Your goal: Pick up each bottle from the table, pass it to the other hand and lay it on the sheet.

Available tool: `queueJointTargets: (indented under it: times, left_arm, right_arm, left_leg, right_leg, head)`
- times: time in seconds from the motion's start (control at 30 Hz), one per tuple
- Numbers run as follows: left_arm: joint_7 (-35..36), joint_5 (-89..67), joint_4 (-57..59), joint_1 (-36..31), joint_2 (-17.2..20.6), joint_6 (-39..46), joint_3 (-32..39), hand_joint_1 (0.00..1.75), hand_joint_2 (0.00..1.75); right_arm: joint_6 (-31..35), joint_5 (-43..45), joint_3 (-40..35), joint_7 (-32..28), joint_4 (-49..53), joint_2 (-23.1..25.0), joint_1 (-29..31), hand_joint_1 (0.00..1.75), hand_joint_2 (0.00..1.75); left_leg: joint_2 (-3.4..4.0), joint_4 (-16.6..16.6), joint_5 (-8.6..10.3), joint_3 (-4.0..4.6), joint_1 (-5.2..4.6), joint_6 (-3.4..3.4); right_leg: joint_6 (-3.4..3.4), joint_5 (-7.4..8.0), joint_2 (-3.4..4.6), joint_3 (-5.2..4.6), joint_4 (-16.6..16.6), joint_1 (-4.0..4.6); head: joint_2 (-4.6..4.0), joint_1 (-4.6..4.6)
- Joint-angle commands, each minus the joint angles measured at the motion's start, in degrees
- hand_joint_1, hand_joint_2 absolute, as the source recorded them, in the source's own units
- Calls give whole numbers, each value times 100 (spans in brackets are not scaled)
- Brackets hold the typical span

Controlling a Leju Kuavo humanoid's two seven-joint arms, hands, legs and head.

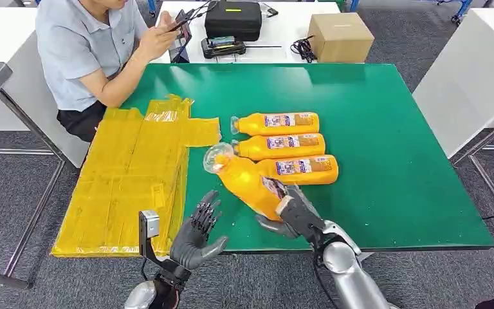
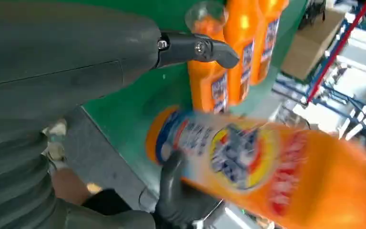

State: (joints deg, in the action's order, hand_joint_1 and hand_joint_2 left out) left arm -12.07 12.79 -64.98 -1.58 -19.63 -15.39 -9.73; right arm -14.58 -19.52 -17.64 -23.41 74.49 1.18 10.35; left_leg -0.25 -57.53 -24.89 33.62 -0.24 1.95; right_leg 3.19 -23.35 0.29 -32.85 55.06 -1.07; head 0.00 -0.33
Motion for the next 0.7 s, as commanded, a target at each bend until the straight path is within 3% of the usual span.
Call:
queueJointTargets:
  times: [0.03,0.27,0.5,0.7]
  left_arm:
    - [-110,1,1051,-817,56,97,-394,0,175]
    - [-352,-141,1023,-1115,18,473,-169,0,175]
    - [-805,-1115,-115,-747,-37,1620,38,0,175]
    - [-799,-1303,-348,-584,-37,1752,17,0,175]
  right_arm:
    - [142,-60,-752,38,-1311,445,993,175,175]
    - [370,-296,-1005,108,-1684,661,1075,175,175]
    - [657,-621,-1043,270,-1259,606,619,175,175]
    - [702,-681,-967,314,-1081,521,475,175,175]
  left_leg:
    - [16,1,-4,-8,2,-9]
    - [6,-2,-1,7,6,-9]
    - [0,-2,-6,6,7,-9]
    - [-4,-4,-11,3,7,-12]
  right_leg:
    - [-10,0,12,5,0,3]
    - [-11,1,3,-4,2,6]
    - [-10,-6,-4,0,1,7]
    - [-15,-11,-10,4,5,7]
  head:
    - [0,0]
    - [0,2]
    - [0,0]
    - [0,2]
